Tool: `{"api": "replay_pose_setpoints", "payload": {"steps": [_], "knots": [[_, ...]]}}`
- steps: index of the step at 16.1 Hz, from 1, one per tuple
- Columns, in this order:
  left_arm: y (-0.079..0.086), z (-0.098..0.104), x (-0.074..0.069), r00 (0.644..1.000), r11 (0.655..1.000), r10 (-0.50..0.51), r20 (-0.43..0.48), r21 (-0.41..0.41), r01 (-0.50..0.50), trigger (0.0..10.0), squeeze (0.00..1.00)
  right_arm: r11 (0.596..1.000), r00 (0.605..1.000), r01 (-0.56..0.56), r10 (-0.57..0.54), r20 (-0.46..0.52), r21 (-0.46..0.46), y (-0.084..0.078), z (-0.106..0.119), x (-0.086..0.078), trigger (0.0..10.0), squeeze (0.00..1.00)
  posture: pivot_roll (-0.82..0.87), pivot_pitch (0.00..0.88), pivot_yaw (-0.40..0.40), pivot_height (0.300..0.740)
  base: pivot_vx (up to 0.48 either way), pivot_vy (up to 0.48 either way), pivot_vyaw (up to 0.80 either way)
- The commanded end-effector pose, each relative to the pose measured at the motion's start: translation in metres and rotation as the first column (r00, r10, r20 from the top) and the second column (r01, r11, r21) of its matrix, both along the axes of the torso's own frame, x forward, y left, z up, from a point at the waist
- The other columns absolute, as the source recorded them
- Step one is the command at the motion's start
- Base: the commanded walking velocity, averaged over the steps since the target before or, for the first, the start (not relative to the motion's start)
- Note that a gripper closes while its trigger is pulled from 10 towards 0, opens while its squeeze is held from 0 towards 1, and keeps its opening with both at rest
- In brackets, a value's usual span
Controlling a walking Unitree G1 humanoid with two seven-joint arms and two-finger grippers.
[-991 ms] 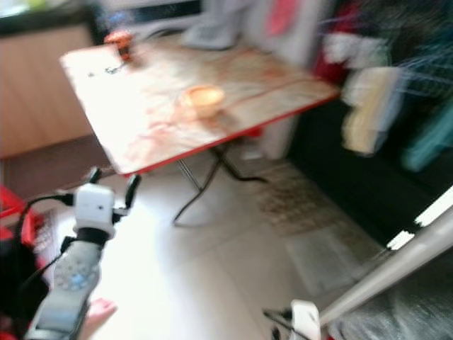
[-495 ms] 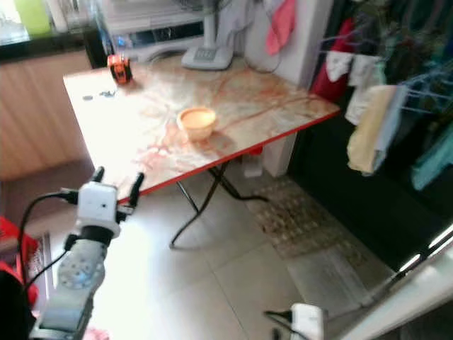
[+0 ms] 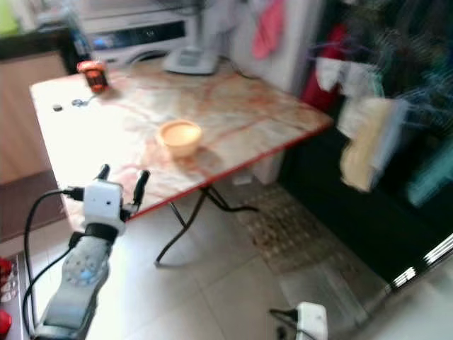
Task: Restocking fridge
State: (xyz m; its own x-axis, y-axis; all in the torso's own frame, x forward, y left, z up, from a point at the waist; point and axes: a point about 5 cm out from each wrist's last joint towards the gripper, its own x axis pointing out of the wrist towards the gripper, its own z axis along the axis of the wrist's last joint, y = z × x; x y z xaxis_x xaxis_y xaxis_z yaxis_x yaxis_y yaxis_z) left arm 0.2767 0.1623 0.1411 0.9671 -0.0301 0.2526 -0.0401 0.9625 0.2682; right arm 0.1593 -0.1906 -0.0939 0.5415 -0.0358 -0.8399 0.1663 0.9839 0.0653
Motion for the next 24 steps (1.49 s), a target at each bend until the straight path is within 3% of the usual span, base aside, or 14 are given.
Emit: {"api": "replay_pose_setpoints", "payload": {"steps": [1, 16, 18, 24], "knots": [[0.001, 0.004, 0.001, 1.0, 1.0, 0.0, 0.01, -0.015, 0.0, 10.0, 0.0, 1.0, 1.0, 0.004, -0.004, 0.0, 0.003, 0.0, 0.0, -0.001, 10.0, 0.0, -0.13, 0.032, -0.014, 0.74, 0.326, 0.0, 0.0], [-0.001, 0.007, 0.002, 1.0, 1.0, -0.005, 0.015, -0.021, 0.006, 10.0, 0.0, 0.999, 0.999, -0.045, 0.045, 0.005, -0.017, 0.0, 0.001, 0.001, 10.0, 0.0, -0.12, 0.038, -0.015, 0.74, 0.328, 0.0, 0.0], [0.0, 0.007, 0.003, 1.0, 1.0, -0.004, 0.017, -0.02, 0.004, 10.0, 0.0, 0.998, 0.998, -0.059, 0.059, 0.002, -0.011, 0.001, 0.001, 0.001, 10.0, 0.0, -0.12, 0.039, -0.015, 0.74, 0.296, 0.0, 0.8], [-0.003, 0.015, 0.007, 0.999, 0.998, -0.034, 0.029, -0.051, 0.035, 10.0, 0.0, 1.0, 1.0, -0.02, 0.02, -0.001, 0.0, 0.001, 0.0, 0.0, 10.0, 0.0, -0.12, 0.04, -0.013, 0.74, 0.0, 0.0, 0.0]]}}
